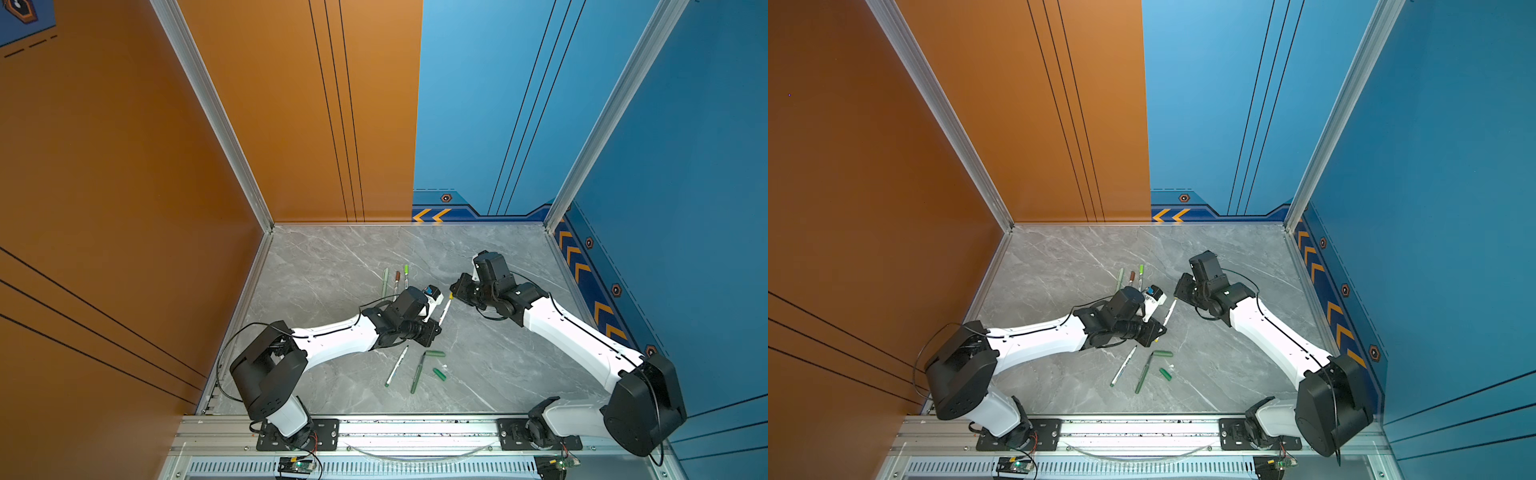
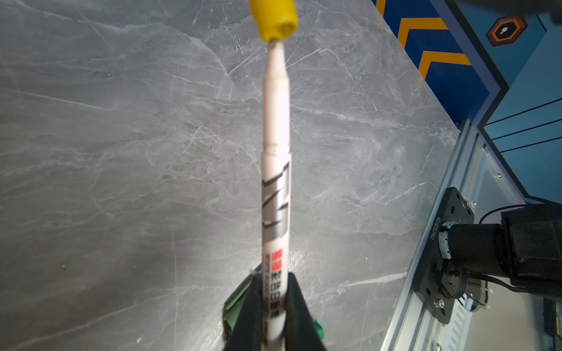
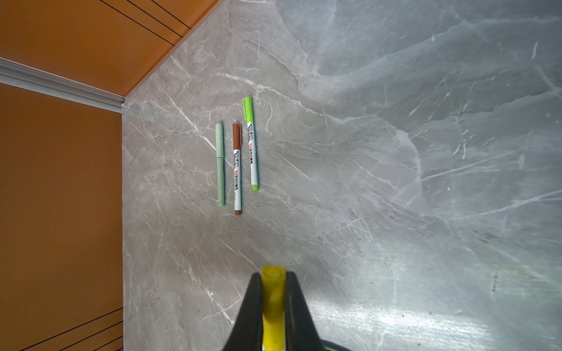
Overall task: Insert pens into pen caps
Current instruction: Put on the pen cap to the pen.
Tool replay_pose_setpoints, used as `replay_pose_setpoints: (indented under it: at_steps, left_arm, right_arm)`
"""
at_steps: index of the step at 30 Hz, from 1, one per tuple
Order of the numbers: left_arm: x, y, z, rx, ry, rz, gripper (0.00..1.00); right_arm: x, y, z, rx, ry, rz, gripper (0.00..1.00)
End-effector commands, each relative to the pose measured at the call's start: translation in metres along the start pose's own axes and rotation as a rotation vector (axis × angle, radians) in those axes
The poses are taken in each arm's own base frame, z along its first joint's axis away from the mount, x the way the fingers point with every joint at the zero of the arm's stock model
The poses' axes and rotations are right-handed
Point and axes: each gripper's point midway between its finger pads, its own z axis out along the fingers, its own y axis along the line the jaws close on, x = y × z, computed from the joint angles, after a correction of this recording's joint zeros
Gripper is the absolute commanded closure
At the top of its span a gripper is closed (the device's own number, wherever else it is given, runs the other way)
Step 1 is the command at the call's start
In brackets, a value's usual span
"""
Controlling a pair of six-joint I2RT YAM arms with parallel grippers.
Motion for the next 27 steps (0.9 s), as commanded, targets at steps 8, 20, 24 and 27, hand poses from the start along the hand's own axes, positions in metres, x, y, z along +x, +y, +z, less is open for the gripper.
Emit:
replay_pose_setpoints:
  at_steps: [8,20,24,27]
  left_arm:
    - [-0.004,0.007,-0.006,-0.007,-0.032,-0.03,1.0]
    - [-0.01,0.005,-0.013,-0.003,-0.056,-0.032,1.0]
    - [-0.011,0.004,-0.014,0.0,-0.06,-0.031,1.0]
    - [-0.012,0.003,-0.016,0.002,-0.065,-0.03,1.0]
  right_arm:
    - [0.003,0.006,-0.005,-0.018,0.0,-0.009,0.93]
    - [0.015,0.001,0.006,0.006,0.024,-0.018,0.93]
    - [0.018,-0.002,0.01,0.021,0.025,-0.023,0.94]
    - [0.017,-0.005,0.012,0.031,0.012,-0.022,0.94]
